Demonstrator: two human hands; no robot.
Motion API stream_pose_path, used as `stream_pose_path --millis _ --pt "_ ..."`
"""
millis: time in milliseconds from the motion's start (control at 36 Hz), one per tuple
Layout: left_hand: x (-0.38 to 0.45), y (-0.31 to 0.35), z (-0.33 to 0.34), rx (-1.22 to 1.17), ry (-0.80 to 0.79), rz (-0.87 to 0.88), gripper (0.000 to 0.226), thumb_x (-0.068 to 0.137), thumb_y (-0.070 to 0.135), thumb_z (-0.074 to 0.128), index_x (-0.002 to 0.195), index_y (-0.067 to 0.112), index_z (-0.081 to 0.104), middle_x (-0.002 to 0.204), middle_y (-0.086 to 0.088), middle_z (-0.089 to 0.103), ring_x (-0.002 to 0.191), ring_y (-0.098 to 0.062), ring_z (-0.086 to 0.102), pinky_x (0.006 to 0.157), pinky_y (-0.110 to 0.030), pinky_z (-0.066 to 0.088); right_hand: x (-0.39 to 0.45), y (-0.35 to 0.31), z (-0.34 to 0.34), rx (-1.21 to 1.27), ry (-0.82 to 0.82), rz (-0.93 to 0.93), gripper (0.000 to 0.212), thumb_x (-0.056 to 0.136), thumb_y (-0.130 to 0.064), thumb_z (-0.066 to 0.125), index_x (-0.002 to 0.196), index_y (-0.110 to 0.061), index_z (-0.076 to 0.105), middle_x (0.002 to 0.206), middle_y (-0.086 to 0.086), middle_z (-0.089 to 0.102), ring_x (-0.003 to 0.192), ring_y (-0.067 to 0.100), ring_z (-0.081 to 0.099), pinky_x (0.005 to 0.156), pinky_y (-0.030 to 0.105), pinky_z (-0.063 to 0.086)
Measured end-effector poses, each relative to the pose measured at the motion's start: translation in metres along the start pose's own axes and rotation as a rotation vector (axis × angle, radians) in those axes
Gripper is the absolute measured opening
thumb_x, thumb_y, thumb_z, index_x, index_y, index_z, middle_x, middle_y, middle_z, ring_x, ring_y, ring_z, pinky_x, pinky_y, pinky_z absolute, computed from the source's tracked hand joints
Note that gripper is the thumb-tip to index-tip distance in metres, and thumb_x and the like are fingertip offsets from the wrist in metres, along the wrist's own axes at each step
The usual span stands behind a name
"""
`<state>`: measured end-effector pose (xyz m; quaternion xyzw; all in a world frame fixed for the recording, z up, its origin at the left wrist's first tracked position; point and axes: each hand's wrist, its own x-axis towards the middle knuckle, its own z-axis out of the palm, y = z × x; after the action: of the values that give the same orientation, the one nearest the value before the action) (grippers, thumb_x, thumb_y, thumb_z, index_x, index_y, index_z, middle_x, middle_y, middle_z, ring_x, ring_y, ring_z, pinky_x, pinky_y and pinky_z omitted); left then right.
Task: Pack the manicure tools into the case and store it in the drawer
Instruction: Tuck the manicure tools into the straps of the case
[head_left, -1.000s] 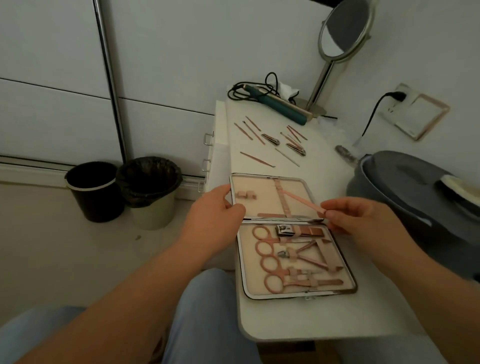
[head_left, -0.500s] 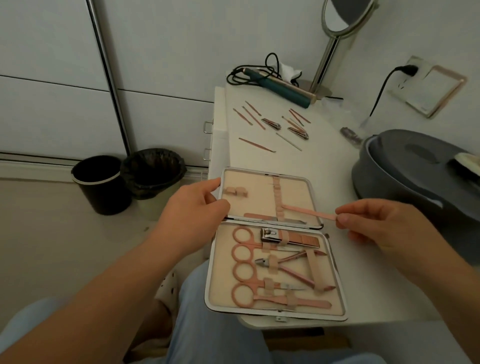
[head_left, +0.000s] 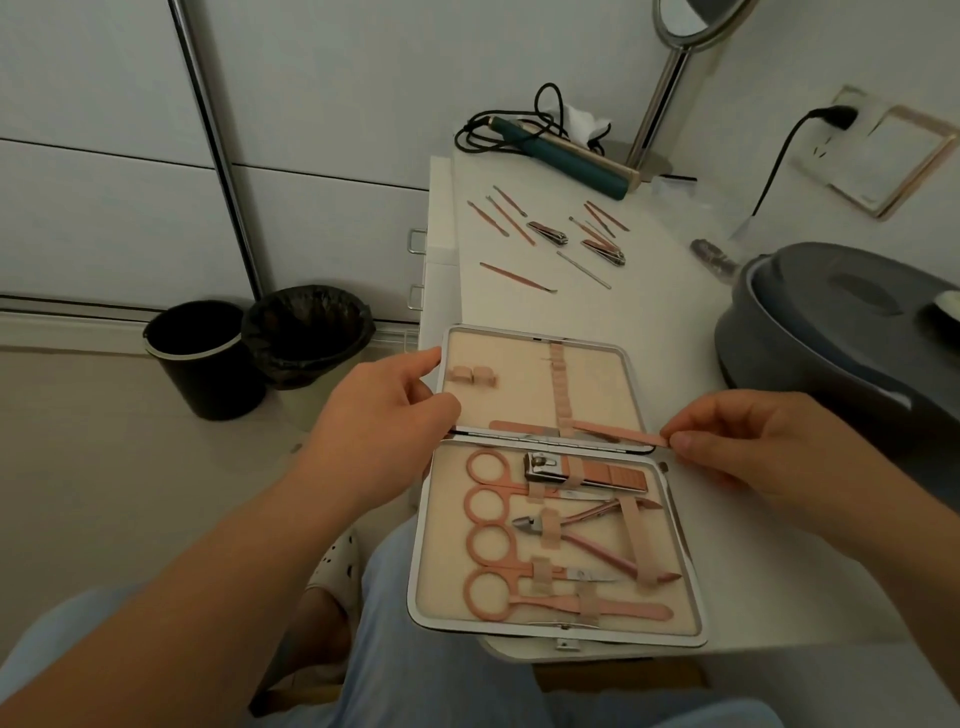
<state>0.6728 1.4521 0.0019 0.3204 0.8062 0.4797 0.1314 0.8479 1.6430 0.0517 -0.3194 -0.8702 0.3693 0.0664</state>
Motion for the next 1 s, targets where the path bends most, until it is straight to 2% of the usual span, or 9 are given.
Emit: stream_pose_path --millis 111,194,306,444,611,722,833,917,1000 --pt "-0.002 -0.002 0.001 0.027 0.013 0.008 0.054 0.079 0.023 0.049 0.132 0.032 0.044 0.056 0.016 0.057 0.055 0.005 0.054 0.055 -0.019 0.038 0.007 -0.002 0.002 0.027 -0.015 -0.019 0.017 0.079 -0.022 0.066 0.066 -0.032 0.07 0.065 -0.009 0.069 0.052 -0.004 0.057 0.043 0.005 0.042" --pt "-0.002 -0.001 0.002 0.068 0.02 0.013 0.054 0.079 0.03 0.049 0.132 0.036 0.041 0.093 0.016 0.06 0.074 -0.002 0.058 0.067 -0.026 0.049 0.013 -0.003 0.004 0.031 -0.006 -0.039 0.01 0.079 -0.024 0.067 0.071 -0.031 0.069 0.061 -0.01 0.067 0.049 -0.002 0.056 0.042 0.005 0.041" --pt "-0.004 0.003 0.001 0.141 0.093 0.068 0.059 0.078 0.033 0.055 0.134 0.034 0.036 0.119 0.016 0.042 0.1 0.001 0.046 0.082 -0.021 0.036 0.016 -0.002 0.007 0.001 0.003 -0.062 0.01 0.079 -0.026 0.067 0.073 -0.035 0.069 0.065 -0.008 0.068 0.05 0.002 0.057 0.045 0.008 0.044" --pt "-0.012 0.025 0.001 0.323 -0.002 0.34 0.04 0.078 0.045 0.05 0.116 0.032 0.055 0.112 0.019 0.046 0.103 0.005 0.037 0.093 -0.022 0.033 0.017 -0.004 0.012 -0.135 0.058 -0.131 0.025 0.082 -0.024 0.063 0.066 -0.043 0.064 0.077 -0.01 0.062 0.071 0.006 0.057 0.055 0.012 0.039" --pt "-0.016 0.024 0.006 0.463 -0.089 0.386 0.036 0.084 0.05 0.043 0.118 0.042 0.051 0.123 0.024 0.044 0.117 0.006 0.029 0.106 -0.028 0.008 0.019 -0.007 0.016 -0.22 0.04 -0.224 0.021 0.082 -0.026 0.063 0.07 -0.043 0.061 0.09 -0.019 0.051 0.08 -0.009 0.047 0.058 0.006 0.041" --pt "-0.017 0.021 0.007 0.395 -0.102 0.396 0.033 0.086 0.047 0.044 0.117 0.039 0.054 0.125 0.02 0.045 0.115 0.006 0.028 0.102 -0.023 0.022 0.02 -0.007 0.017 -0.261 0.044 -0.278 0.021 0.081 -0.026 0.064 0.07 -0.043 0.062 0.094 -0.022 0.05 0.093 -0.004 0.048 0.06 0.009 0.041" --pt "-0.016 0.02 0.009 0.355 -0.106 0.393 0.036 0.086 0.045 0.045 0.121 0.038 0.052 0.123 0.02 0.044 0.114 0.007 0.025 0.095 -0.013 0.022 0.02 -0.009 0.015 -0.346 0.052 -0.36 0.024 0.079 -0.026 0.065 0.07 -0.047 0.059 0.092 -0.024 0.05 0.096 -0.009 0.045 0.067 0.008 0.039" --pt "-0.016 0.019 0.009 0.362 -0.116 0.392 0.035 0.087 0.046 0.044 0.119 0.039 0.054 0.123 0.02 0.042 0.114 0.006 0.026 0.094 -0.015 0.026 0.018 -0.012 0.013 -0.42 0.035 -0.415 0.024 0.079 -0.031 0.064 0.07 -0.052 0.055 0.09 -0.027 0.051 0.097 -0.003 0.045 0.082 0.018 0.038" --pt "-0.017 0.019 0.008 0.37 -0.129 0.391 0.035 0.087 0.048 0.042 0.119 0.04 0.052 0.123 0.022 0.041 0.114 0.007 0.026 0.093 -0.017 0.029 0.016 -0.014 0.011 -0.443 0.031 -0.436 0.018 0.076 -0.037 0.064 0.071 -0.052 0.056 0.086 -0.028 0.053 0.095 -0.005 0.045 0.084 0.023 0.039"
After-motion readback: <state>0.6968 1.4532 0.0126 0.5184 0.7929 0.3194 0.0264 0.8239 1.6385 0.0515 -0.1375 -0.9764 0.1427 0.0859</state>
